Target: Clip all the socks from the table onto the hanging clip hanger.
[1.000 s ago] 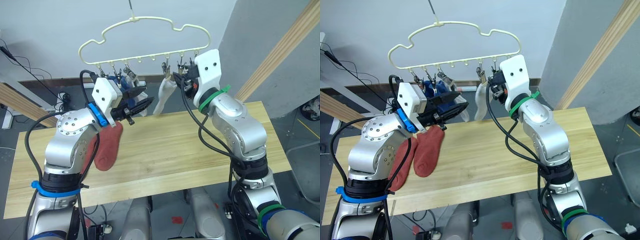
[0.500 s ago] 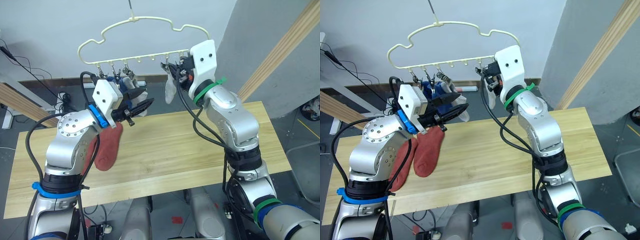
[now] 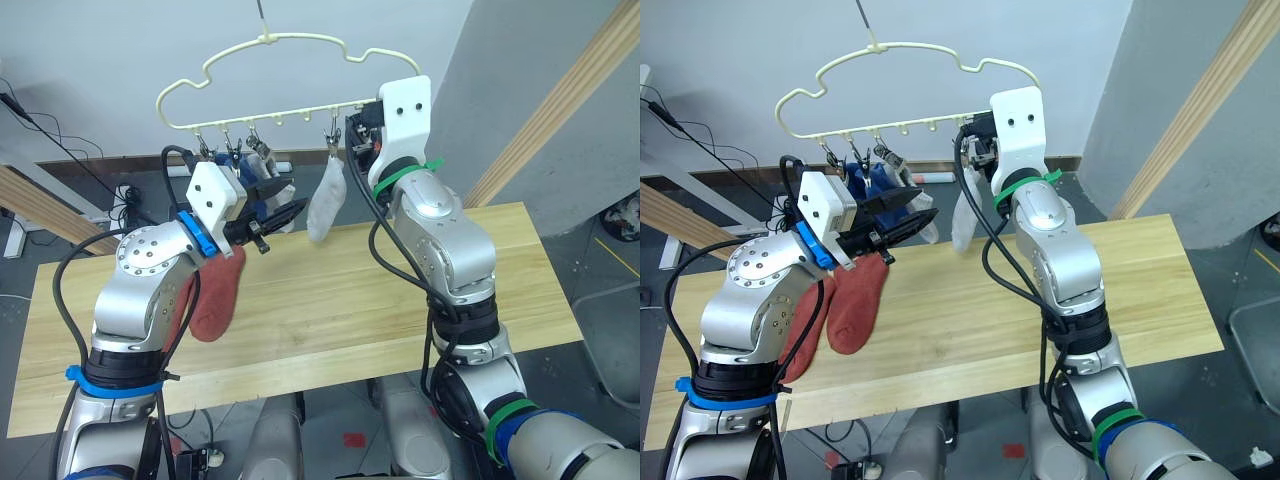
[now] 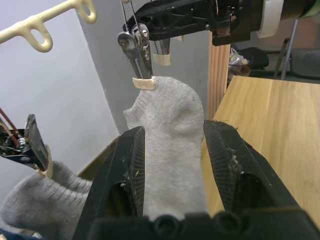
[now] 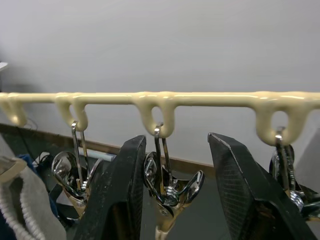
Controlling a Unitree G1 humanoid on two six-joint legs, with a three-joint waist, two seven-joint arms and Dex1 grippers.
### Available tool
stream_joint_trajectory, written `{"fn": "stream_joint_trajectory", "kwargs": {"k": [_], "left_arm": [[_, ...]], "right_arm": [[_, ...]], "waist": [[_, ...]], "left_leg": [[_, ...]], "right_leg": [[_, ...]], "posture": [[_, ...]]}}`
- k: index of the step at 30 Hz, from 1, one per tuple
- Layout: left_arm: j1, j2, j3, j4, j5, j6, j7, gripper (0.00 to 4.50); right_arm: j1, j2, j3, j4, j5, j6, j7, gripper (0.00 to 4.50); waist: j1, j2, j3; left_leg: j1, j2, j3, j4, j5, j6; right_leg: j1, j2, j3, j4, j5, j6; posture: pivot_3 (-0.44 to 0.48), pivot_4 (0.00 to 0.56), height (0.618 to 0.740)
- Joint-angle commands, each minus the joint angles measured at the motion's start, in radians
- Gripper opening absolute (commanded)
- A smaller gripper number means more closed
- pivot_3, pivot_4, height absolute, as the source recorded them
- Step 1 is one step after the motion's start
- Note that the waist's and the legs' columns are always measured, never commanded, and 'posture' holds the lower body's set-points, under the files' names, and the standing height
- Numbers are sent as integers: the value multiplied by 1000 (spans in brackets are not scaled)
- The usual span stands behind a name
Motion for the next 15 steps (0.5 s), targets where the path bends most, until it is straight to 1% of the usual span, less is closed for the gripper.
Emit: {"fn": "stream_joint_trajectory", "kwargs": {"k": [1,10,15], "left_arm": [[6,-2,2,-41,7,-22,7,2038],[1,-10,2,-36,16,-23,7,2038],[0,-15,1,-36,21,-23,7,2038]], "right_arm": [[-8,35,-12,-73,-16,29,-48,2044],[6,112,-23,-135,7,109,-112,2044],[8,128,-25,-140,27,120,-127,2044]], "waist": [[0,0,0],[0,0,0],[0,0,0]], "left_leg": [[0,0,0,0,0,0],[0,0,0,0,0,0],[0,0,0,0,0,0]], "right_leg": [[0,0,0,0,0,0],[0,0,0,0,0,0],[0,0,0,0,0,0]], "posture": [[-127,375,740],[-134,376,740],[-135,375,740]]}}
